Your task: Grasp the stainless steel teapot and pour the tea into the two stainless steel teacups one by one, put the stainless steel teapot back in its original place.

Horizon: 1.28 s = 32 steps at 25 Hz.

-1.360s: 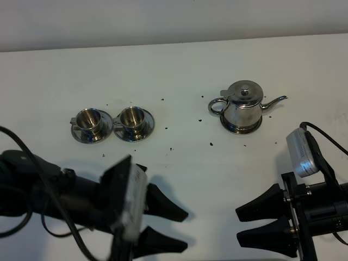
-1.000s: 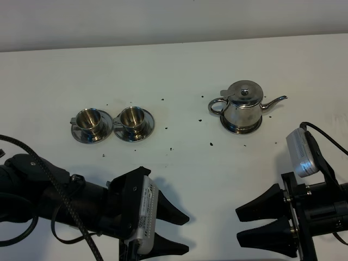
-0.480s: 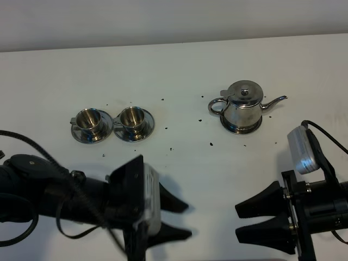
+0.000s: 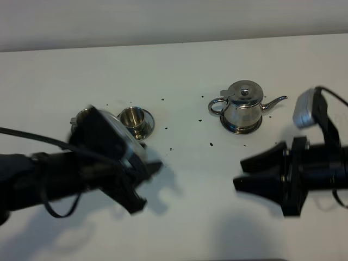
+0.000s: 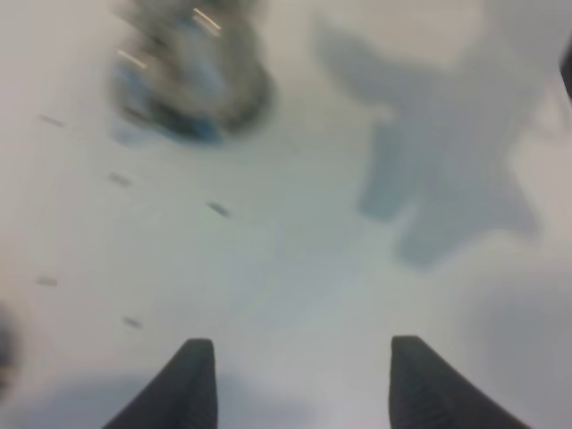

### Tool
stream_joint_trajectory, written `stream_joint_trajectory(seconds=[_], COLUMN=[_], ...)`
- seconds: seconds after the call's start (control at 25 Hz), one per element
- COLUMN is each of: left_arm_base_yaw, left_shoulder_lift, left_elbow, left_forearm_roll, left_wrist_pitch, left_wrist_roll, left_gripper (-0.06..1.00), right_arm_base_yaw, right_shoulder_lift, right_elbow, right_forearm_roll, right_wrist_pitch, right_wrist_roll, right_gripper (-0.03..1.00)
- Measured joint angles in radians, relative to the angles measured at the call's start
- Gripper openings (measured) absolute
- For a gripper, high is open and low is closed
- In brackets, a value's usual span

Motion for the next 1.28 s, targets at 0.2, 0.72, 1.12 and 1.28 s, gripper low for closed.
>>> stream_joint_trajectory(seconds=[0.2, 0.72, 1.12, 1.28], left_arm_base_yaw=[0.0, 0.0, 0.142, 0.223], left_shoulder_lift=[-0.139, -0.196, -0.196, -0.196], left_elbow=[-0.054, -0.323, -0.472, -0.548], left_forearm_roll=[0.0, -0.012, 0.391, 0.778], left_wrist_pitch=[-0.195, -0.095, 0.499, 0.745], left_wrist_roll=[-0.232, -0.431, -0.897, -1.207], left_gripper=[0.47, 0.47, 0.47, 0.46], right_arm_base_yaw=[0.0, 0.0, 0.0, 0.0], right_shoulder_lift=[-0.015, -0.014, -0.014, -0.014], right_elbow=[-0.104, -0.328, -0.374, -0.374], right_forearm_roll=[-0.05, -0.3, -0.339, -0.349], right_wrist_pitch=[-0.025, -0.033, -0.015, -0.007], right_wrist_roll=[0.176, 0.544, 0.618, 0.627], right_gripper=[0.44, 0.44, 0.44, 0.44])
